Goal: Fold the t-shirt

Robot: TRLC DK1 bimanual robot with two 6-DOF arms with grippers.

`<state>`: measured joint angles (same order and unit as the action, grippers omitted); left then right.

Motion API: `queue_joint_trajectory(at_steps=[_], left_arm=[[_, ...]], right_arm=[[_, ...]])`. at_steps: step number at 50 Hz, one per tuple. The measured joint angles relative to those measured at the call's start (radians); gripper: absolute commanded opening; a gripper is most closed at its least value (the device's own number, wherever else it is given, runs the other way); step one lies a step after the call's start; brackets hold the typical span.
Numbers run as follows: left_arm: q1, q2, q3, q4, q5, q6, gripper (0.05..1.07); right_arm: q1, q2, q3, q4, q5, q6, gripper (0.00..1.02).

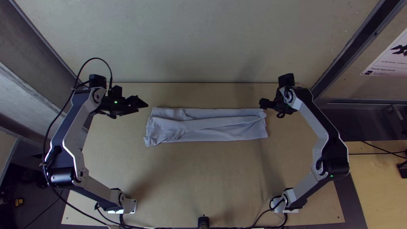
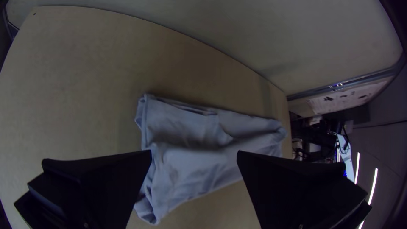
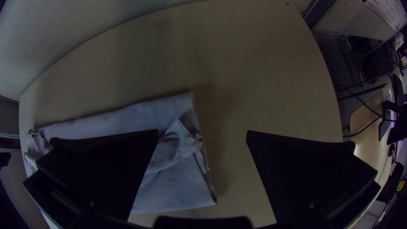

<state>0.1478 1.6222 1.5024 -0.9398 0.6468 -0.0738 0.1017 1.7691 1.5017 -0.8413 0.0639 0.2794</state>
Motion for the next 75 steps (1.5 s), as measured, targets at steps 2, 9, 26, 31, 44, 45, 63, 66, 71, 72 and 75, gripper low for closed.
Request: queue_joint_trajectory(at_steps=[2, 9, 26, 31, 44, 45, 63, 66, 71, 72, 75], left_arm=[[0.016, -0.014, -0.022, -0.011, 0.031, 0.024, 1.03], [0.073, -0.021, -0.119, -0.017, 0.111, 0.134, 1.03], [0.132, 0.111, -0.238, 0.007, 0.217, 0.359, 1.03], [0.133, 0.143, -0.251, 0.058, 0.212, 0.363, 1.03], [0.130, 0.195, -0.251, 0.167, 0.156, 0.312, 1.03], [0.129, 0.199, -0.251, 0.173, 0.156, 0.309, 1.03], [0.063, 0.244, -0.251, 0.199, 0.157, 0.282, 1.03], [0.040, 0.245, -0.251, 0.210, 0.157, 0.262, 1.03], [-0.006, 0.246, -0.253, 0.242, 0.157, 0.225, 1.03], [-0.018, 0.246, -0.254, 0.253, 0.157, 0.217, 1.03], [-0.053, 0.246, -0.259, 0.280, 0.157, 0.188, 1.03]], right_arm=[[0.000, -0.017, -0.006, 0.001, 0.000, 0.000, 0.99], [0.000, -0.051, -0.023, 0.003, 0.000, -0.004, 0.99], [0.018, -0.101, -0.064, 0.003, 0.000, -0.026, 0.99], [0.023, -0.101, -0.083, 0.003, 0.000, -0.026, 0.99], [0.024, -0.101, -0.097, 0.003, 0.000, -0.026, 0.99], [0.026, -0.101, -0.097, 0.003, 0.000, -0.026, 0.99], [0.043, -0.077, -0.097, 0.003, 0.000, -0.026, 0.99], [0.047, -0.068, -0.097, 0.003, 0.000, -0.026, 0.99], [0.052, -0.053, -0.097, 0.003, 0.000, -0.026, 0.99], [0.053, -0.051, -0.097, 0.004, 0.000, -0.026, 0.99], [0.057, -0.045, -0.097, 0.004, 0.000, -0.026, 0.99]])
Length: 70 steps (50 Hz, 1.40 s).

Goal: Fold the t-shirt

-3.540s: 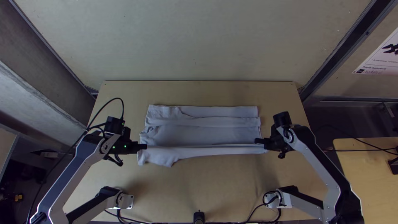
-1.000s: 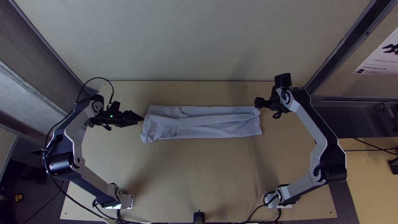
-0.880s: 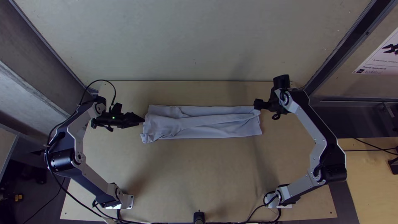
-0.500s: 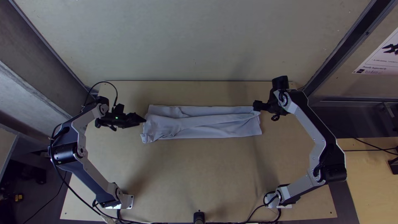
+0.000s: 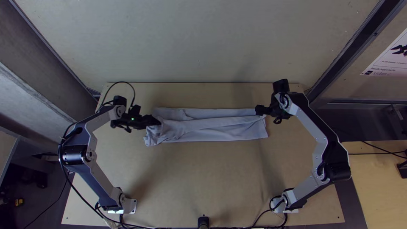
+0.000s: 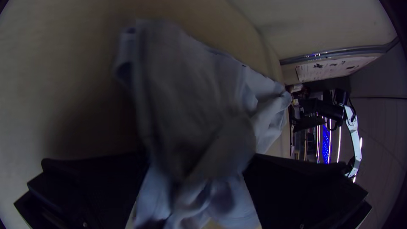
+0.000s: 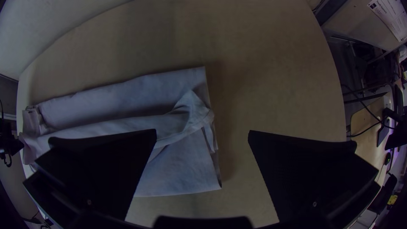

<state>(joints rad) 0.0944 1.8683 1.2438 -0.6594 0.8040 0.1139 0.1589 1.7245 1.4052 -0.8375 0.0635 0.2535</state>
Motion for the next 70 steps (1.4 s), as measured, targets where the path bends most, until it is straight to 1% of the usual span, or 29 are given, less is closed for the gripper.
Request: queue_joint_trajectory(at_steps=[7, 14, 18, 19, 21, 24, 25, 28, 39, 46, 52, 60, 70], left_arm=[[-0.093, 0.000, -0.008, 0.079, -0.005, -0.089, 1.03], [-0.171, 0.002, -0.010, 0.148, -0.035, -0.174, 1.03], [-0.201, 0.004, -0.010, 0.179, -0.052, -0.221, 1.01], [-0.205, 0.004, -0.010, 0.182, -0.057, -0.231, 0.99], [-0.216, 0.004, -0.008, 0.188, -0.066, -0.249, 0.87], [-0.225, 0.004, -0.006, 0.195, -0.082, -0.273, 0.61], [-0.229, 0.005, -0.005, 0.196, -0.091, -0.280, 0.50], [-0.232, 0.005, -0.005, 0.197, -0.124, -0.297, 0.07], [-0.230, 0.004, -0.003, 0.175, -0.223, -0.324, 0.07], [-0.199, -0.009, 0.014, 0.092, -0.267, -0.314, 0.08], [-0.127, -0.036, 0.016, -0.006, -0.322, -0.251, 0.08], [0.027, -0.043, 0.062, -0.132, -0.406, -0.132, 0.08], [0.193, -0.043, 0.134, -0.231, -0.542, 0.016, 0.08]], right_arm=[[0.011, 0.006, 0.000, 0.004, 0.000, 0.000, 0.99], [0.011, 0.006, 0.000, 0.009, 0.000, 0.000, 0.99], [0.011, 0.006, 0.000, 0.010, 0.000, 0.000, 0.99], [0.011, 0.006, -0.001, 0.010, 0.000, 0.000, 0.99], [0.011, 0.006, -0.006, 0.014, 0.000, 0.000, 0.99], [0.011, 0.006, -0.020, 0.018, 0.000, 0.000, 0.99], [0.011, 0.006, -0.025, 0.018, 0.000, 0.000, 0.99], [0.011, 0.006, -0.039, 0.020, 0.000, 0.000, 0.99], [0.011, 0.006, -0.056, 0.030, 0.000, 0.005, 0.99], [0.016, 0.005, -0.056, 0.042, 0.000, 0.008, 0.99], [0.018, 0.005, -0.056, 0.056, 0.000, 0.008, 0.99], [0.018, 0.004, -0.056, 0.085, 0.000, 0.008, 0.99], [0.018, 0.003, -0.056, 0.089, 0.000, 0.008, 0.99]])
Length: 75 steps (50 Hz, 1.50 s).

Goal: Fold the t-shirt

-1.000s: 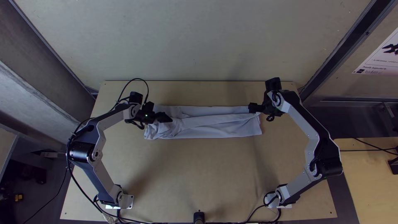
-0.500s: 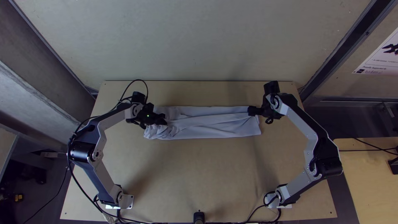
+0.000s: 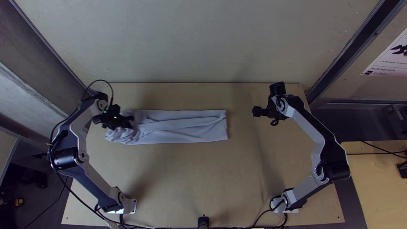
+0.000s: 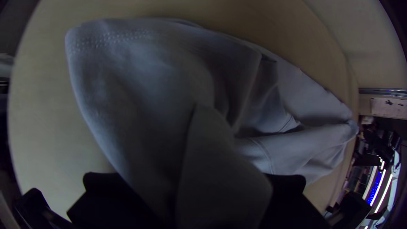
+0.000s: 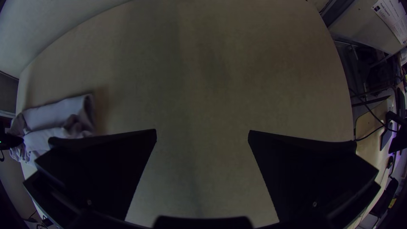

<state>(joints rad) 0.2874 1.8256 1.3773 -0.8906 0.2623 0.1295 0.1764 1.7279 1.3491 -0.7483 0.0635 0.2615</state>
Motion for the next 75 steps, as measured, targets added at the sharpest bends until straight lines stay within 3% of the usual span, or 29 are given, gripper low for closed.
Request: queue_joint_trajectory(at_steps=[14, 26, 33, 54, 75], left_arm=[[0.051, -0.021, 0.095, -0.053, -0.251, 0.111, 0.08], [-0.118, -0.096, 0.164, -0.143, -0.479, 0.126, 0.07], [-0.234, -0.099, 0.259, -0.246, -0.554, 0.102, 0.08], [-0.560, -0.025, 0.490, -0.452, -0.639, -0.092, 0.08], [-0.747, 0.204, 0.652, -0.485, -0.600, -0.229, 0.08]], right_arm=[[0.000, -0.019, 0.000, 0.000, 0.000, 0.000, 0.99], [-0.010, -0.042, 0.000, 0.000, 0.000, 0.000, 0.99], [-0.026, -0.066, -0.015, 0.002, 0.000, 0.000, 0.99], [-0.058, -0.111, -0.082, 0.013, 0.000, 0.000, 0.99], [-0.060, -0.174, -0.146, 0.043, 0.000, 0.000, 0.99]])
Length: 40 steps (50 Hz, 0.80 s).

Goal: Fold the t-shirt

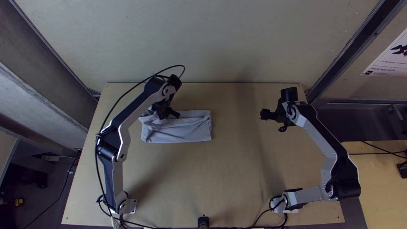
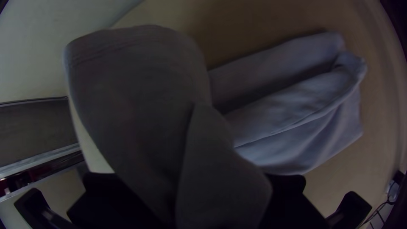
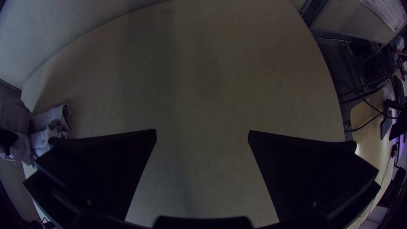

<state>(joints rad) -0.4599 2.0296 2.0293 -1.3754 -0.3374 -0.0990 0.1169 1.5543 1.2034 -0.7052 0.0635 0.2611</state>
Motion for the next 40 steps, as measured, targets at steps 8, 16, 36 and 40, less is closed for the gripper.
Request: queue_joint_trajectory(at_steps=[8, 16, 36, 40], left_arm=[[-0.040, 0.085, 0.113, -0.018, 0.140, -0.045, 0.08], [-0.068, 0.152, 0.202, -0.017, 0.280, -0.100, 0.61], [-0.178, 0.243, 0.296, 0.286, 0.732, -0.432, 1.03], [-0.211, 0.239, 0.315, 0.337, 0.747, -0.465, 1.03]], right_arm=[[0.000, -0.004, -0.021, 0.009, 0.000, 0.000, 0.99], [0.000, -0.005, -0.026, 0.014, 0.000, 0.000, 0.99], [0.037, -0.006, -0.121, 0.069, 0.000, 0.000, 0.99], [0.053, -0.008, -0.147, 0.075, 0.000, 0.000, 0.99]])
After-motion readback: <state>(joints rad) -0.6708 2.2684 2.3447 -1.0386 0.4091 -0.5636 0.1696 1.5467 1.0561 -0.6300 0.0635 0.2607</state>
